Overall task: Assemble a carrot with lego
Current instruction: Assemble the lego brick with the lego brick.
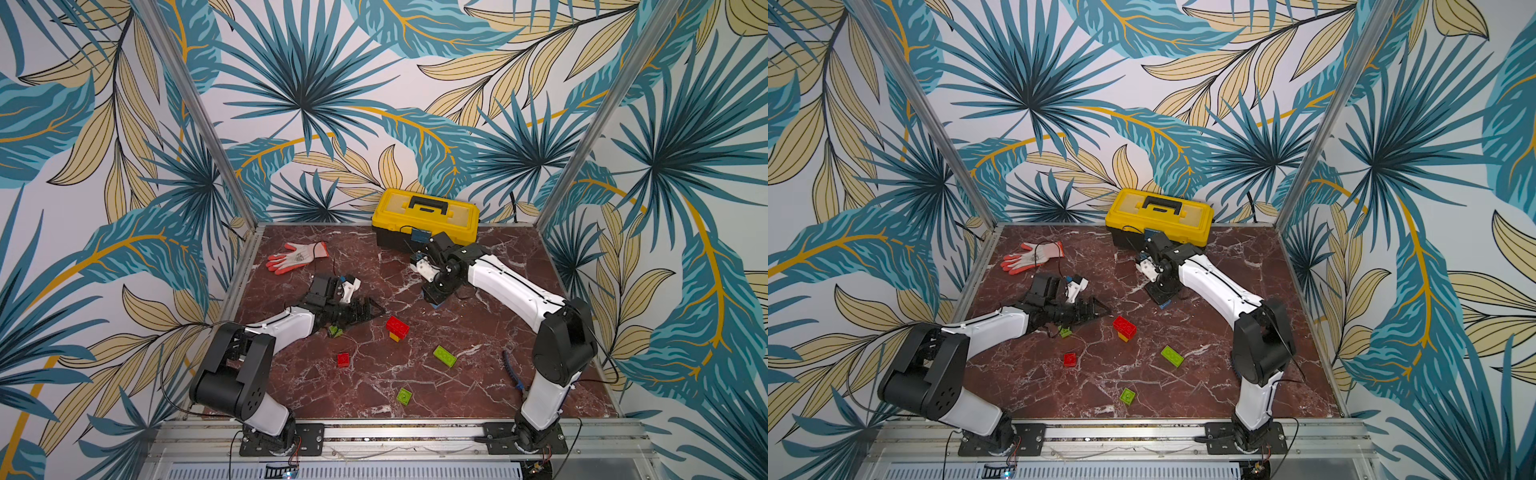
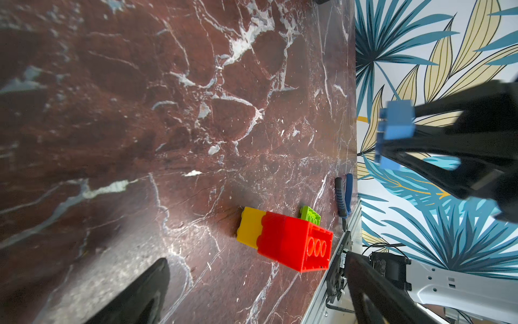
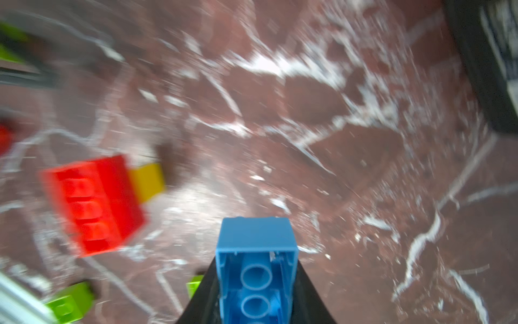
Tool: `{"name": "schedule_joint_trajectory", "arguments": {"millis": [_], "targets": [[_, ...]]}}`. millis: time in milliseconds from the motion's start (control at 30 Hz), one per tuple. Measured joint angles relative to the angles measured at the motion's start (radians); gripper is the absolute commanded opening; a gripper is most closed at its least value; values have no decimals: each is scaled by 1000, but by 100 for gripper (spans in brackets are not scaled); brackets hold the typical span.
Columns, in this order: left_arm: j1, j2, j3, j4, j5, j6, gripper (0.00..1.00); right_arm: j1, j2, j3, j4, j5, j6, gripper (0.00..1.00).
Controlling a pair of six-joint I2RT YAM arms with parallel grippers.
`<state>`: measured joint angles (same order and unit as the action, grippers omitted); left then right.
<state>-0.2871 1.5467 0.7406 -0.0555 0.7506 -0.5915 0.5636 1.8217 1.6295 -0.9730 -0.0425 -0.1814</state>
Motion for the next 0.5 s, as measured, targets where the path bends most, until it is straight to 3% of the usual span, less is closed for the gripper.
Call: {"name": "schedule_joint_trajectory", "arguments": {"millis": [200, 500], "targets": [[16, -1, -35, 0, -14, -6, 99, 121, 25, 90, -69, -11, 51, 31], [44, -3, -56, -1, -14, -8, 99, 206, 143, 142, -118, -6, 101, 31]]}}
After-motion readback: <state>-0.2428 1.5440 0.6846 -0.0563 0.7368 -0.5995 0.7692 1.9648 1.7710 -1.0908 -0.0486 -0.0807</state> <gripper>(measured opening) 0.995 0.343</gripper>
